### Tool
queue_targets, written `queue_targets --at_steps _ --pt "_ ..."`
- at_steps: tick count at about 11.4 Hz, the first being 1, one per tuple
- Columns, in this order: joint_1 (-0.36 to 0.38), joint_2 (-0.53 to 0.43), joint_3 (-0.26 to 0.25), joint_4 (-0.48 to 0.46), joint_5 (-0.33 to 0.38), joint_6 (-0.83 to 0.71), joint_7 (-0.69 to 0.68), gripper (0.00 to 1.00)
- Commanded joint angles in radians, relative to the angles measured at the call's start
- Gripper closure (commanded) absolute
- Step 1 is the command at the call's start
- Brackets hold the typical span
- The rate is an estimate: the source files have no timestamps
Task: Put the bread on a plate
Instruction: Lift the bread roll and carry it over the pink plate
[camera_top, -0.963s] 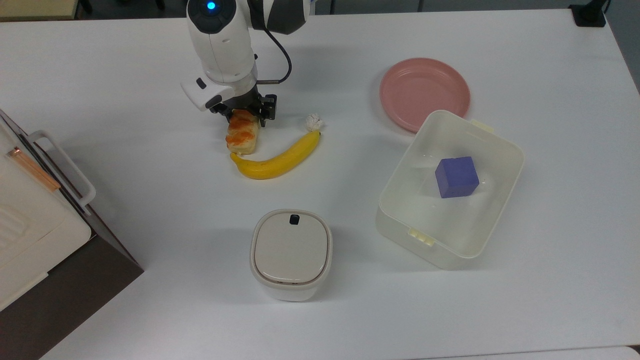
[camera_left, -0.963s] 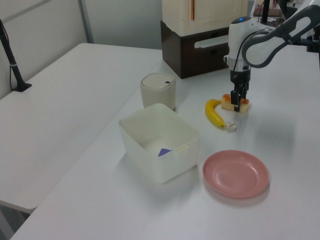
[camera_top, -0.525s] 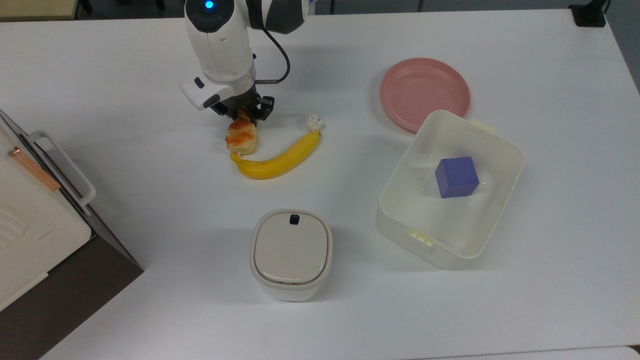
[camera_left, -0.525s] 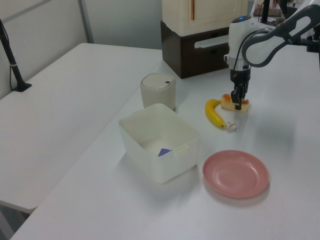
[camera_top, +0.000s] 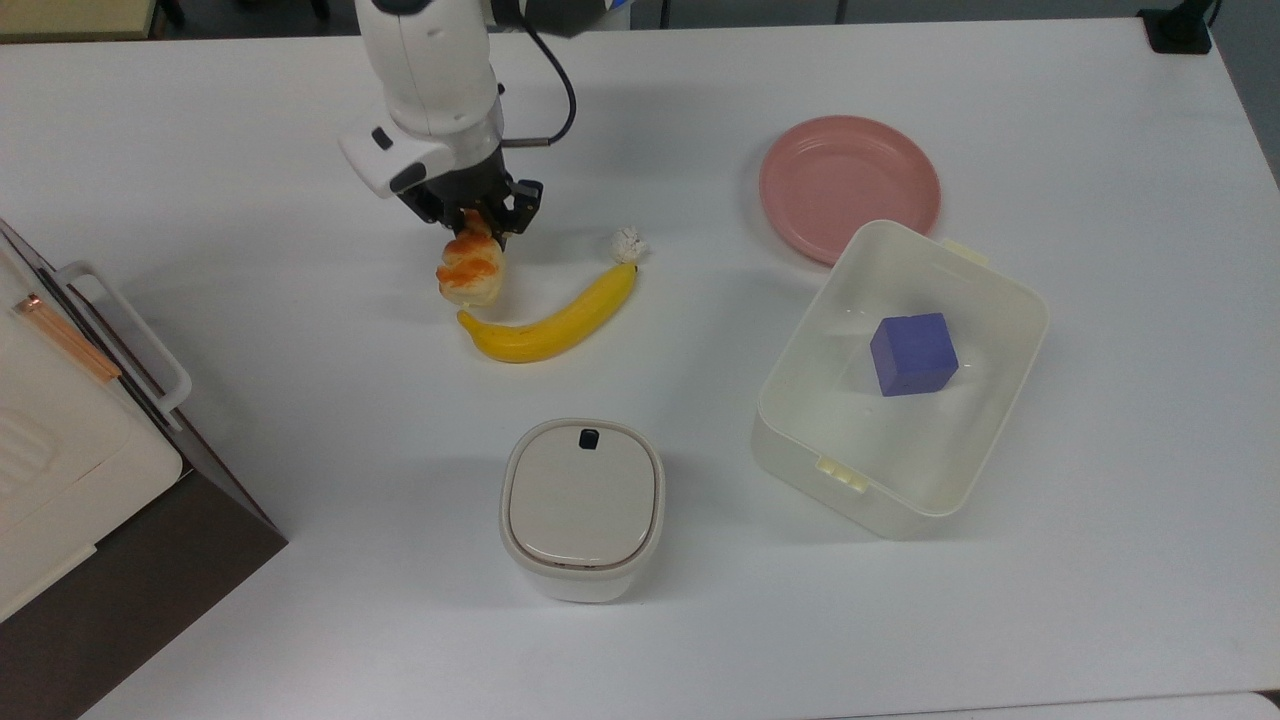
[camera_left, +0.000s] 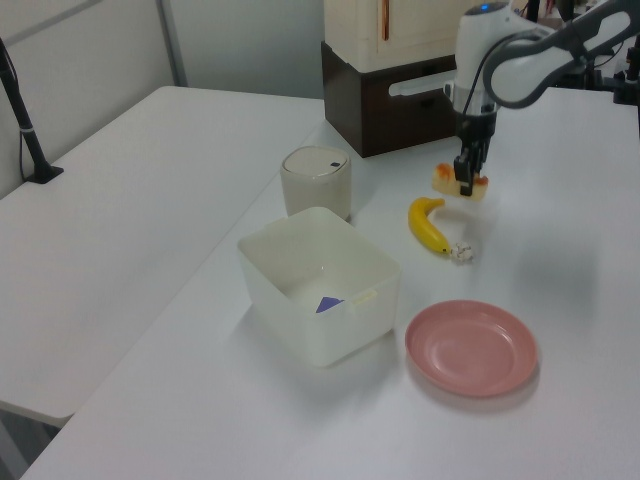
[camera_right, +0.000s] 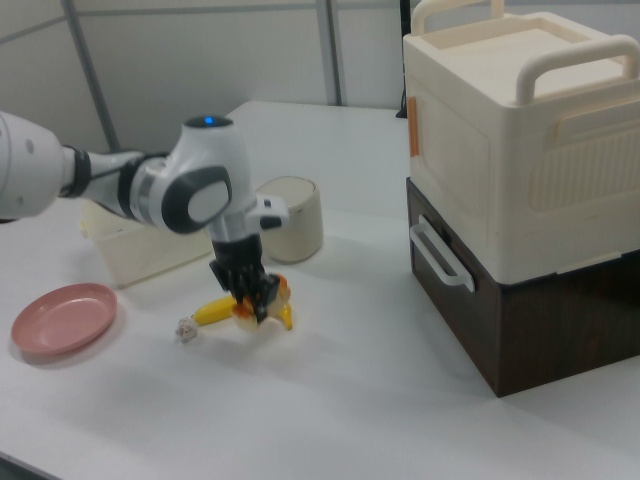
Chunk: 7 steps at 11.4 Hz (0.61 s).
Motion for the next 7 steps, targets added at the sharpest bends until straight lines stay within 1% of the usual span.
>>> queue_targets --at_steps 1,2,3,6,7 --pt "0.052 -0.050 0.019 0.054 -0.004 -0.072 -0.007 0.62" --pt "0.072 -0.055 0.036 0.062 -0.004 -0.074 -0.006 0.62" --pt "0.110 -0.063 0.048 0.062 -0.003 -0.091 -0.006 0.62" --pt "0.204 -0.070 0.064 0.064 -0.003 -0.155 0.002 0.61" --pt "0.230 -0.070 0.077 0.062 -0.003 -0.155 0.005 0.61"
